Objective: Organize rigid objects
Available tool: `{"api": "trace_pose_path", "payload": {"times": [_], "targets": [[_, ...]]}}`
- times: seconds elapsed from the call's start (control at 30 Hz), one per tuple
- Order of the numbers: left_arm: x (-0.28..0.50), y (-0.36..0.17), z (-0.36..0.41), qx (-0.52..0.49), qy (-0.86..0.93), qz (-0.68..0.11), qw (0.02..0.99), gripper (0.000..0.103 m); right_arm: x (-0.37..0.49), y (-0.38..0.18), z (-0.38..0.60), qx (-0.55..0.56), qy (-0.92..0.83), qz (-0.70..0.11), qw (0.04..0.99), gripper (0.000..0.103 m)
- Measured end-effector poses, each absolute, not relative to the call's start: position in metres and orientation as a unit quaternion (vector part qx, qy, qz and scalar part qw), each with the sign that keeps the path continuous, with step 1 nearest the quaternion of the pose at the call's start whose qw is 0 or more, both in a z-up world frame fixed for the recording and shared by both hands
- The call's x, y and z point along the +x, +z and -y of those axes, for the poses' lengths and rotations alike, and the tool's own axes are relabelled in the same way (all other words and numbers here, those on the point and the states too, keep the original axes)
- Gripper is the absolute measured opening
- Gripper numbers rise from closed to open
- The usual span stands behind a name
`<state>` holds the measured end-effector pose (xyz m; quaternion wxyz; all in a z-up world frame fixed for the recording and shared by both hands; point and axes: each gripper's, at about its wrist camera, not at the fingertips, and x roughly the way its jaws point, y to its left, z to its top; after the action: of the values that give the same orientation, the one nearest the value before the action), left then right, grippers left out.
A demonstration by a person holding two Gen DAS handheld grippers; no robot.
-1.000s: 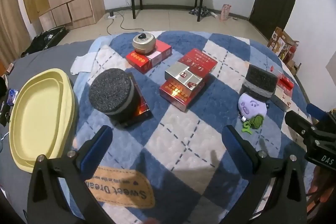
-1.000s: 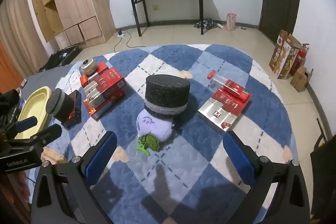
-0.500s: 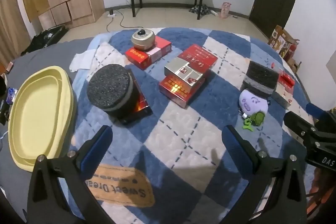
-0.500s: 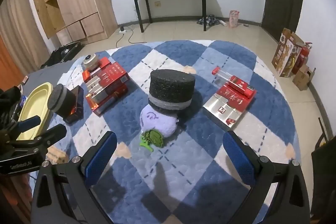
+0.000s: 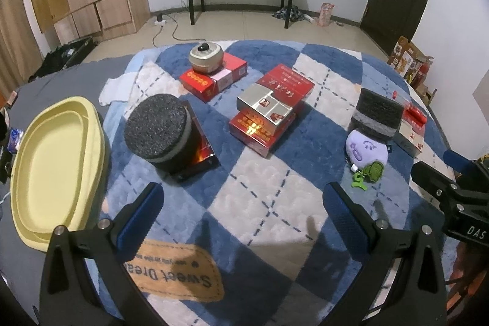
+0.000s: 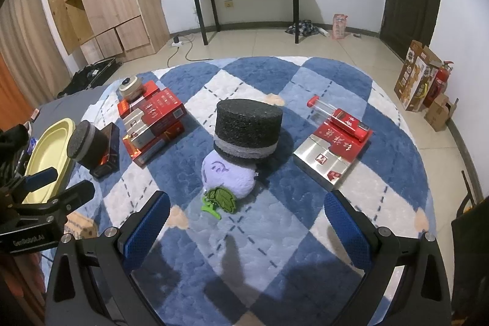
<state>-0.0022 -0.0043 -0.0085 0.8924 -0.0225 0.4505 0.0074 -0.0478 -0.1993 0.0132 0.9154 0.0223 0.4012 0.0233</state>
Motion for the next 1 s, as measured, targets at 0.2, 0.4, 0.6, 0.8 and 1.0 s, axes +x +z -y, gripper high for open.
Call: {"api": "trace_pose_path", "payload": {"times": [0.2,0.4,0.6,0.8,1.0], "targets": [[-0.0016,-0.0101,0.0037,-0.024,0.009,-0.454,0.891,0.103,-0.0474,0.0132,0.1993,0.02,0.023,-0.403,0.915,0.103],[-0.001,-0.0114,0.0029,-0.024,0.009,-0.454,0.891,0.103,-0.0474,0.0148,0.1997,0.022,0.025,-0.403,0.915,0.103],[-0.0012,-0.0107,0.0028,-0.023,0.011,-0.455,0.89,0.103,-0.0474,0.015,0.1993,0.022,0.025,-0.403,0.914,0.103],[-0.0011,-0.0108,0.0027,-0.022,0.012,-0.456,0.89,0.103,-0.0468,0.0147,0.1997,0.022,0.025,-0.404,0.914,0.103],[-0.001,-0.0108,0.0025,-0.023,0.014,-0.456,0.89,0.103,-0.0467,0.0146,0.2,0.022,0.025,-0.403,0.914,0.103]]}}
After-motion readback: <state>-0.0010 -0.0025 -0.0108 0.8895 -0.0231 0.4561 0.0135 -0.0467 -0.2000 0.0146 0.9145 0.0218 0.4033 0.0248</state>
